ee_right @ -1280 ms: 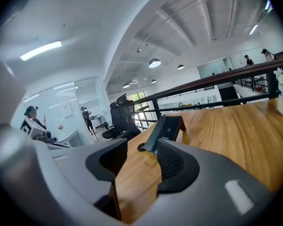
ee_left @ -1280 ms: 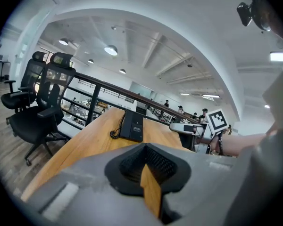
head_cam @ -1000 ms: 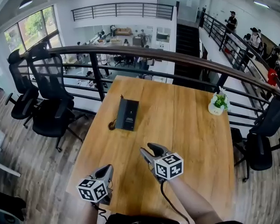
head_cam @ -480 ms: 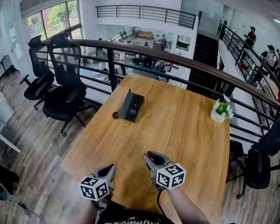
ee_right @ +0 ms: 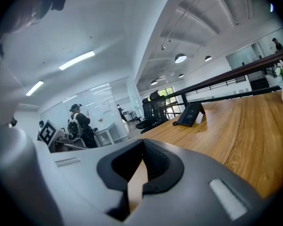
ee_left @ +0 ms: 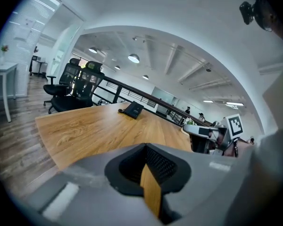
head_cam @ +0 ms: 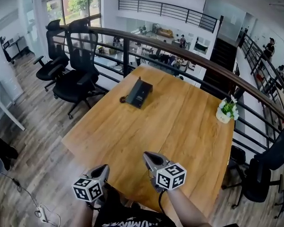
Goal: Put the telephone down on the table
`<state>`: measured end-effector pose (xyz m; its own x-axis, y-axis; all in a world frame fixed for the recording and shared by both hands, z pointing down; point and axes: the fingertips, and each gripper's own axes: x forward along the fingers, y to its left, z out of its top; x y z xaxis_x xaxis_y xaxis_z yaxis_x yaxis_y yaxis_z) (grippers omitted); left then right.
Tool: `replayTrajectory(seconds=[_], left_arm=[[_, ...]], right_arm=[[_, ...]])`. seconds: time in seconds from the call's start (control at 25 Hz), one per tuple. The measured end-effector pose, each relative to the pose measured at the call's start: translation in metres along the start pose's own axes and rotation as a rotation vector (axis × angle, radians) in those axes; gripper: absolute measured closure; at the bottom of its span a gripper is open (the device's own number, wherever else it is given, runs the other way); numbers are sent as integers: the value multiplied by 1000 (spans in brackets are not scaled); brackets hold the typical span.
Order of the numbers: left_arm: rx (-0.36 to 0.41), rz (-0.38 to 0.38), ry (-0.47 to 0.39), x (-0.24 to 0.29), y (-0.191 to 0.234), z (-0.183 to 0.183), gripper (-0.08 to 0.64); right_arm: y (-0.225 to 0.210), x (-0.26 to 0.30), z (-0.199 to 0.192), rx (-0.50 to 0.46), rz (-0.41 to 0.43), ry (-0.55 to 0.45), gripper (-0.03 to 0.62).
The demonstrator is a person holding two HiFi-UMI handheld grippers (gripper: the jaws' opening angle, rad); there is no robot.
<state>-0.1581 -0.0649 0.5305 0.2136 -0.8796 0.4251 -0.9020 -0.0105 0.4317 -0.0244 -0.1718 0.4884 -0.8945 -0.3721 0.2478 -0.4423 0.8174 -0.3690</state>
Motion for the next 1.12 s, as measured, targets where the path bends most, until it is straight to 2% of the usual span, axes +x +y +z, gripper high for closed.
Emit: replayTrajectory(seconds=[0.32,0.72,1.12], left_arm=[[-25,89,-37,-42,4,-14,558],[-36,155,-132,-113,32,-5,558],[-91,215,-156,-202,33,-50,558]], right_arm=[[26,-9,-31,1,81,64,598],[88,19,-18,-52,151,72,598],[154,-4,-39,-60,170,92,600]])
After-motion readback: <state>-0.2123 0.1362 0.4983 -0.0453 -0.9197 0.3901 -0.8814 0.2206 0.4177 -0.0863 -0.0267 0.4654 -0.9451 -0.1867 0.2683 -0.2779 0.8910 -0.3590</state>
